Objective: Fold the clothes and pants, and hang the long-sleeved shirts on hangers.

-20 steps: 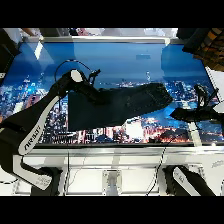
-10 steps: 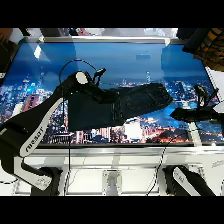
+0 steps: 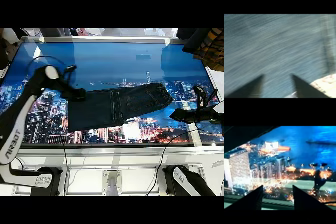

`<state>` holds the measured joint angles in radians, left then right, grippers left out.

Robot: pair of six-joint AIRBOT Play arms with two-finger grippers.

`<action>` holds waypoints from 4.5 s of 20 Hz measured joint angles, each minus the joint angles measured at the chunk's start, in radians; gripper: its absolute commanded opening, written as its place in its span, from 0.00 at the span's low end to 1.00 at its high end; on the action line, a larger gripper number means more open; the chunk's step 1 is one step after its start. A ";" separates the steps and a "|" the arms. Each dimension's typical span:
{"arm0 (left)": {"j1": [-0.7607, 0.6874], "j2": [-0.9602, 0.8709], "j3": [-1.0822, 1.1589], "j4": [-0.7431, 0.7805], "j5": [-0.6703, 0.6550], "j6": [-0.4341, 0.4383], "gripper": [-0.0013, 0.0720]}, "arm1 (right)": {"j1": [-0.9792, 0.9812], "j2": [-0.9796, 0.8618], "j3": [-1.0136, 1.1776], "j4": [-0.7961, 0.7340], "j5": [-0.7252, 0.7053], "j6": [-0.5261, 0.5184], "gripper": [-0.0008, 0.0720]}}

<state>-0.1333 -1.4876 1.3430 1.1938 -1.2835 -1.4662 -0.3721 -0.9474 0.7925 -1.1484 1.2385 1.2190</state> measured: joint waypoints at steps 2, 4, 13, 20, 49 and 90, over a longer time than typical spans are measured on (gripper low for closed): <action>0.078 0.050 -0.084 0.011 -0.008 0.006 0.94 | 0.000 0.000 0.000 0.000 0.003 0.000 0.57; 0.154 0.084 -0.171 -0.008 -0.015 0.032 0.94 | 0.000 0.000 0.000 0.000 0.006 -0.001 0.57; 0.318 0.100 -0.372 -0.204 0.101 0.169 0.94 | 0.000 0.000 0.000 0.023 0.015 -0.002 0.57; 0.327 0.000 -0.385 -0.270 0.167 0.219 0.93 | 0.000 0.000 0.000 0.027 0.024 -0.002 0.57; 0.619 0.289 0.072 -0.363 -0.399 -0.006 0.05 | 0.000 0.000 0.000 0.030 0.001 -0.008 0.57; -0.372 -0.419 0.474 -0.620 0.247 0.014 0.46 | 0.000 0.000 0.000 0.039 -0.105 -0.032 0.57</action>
<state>-0.5049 -1.9064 1.8168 0.5735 -1.0363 -1.4525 -0.3721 -0.9474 0.7921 -1.1091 1.1339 1.1870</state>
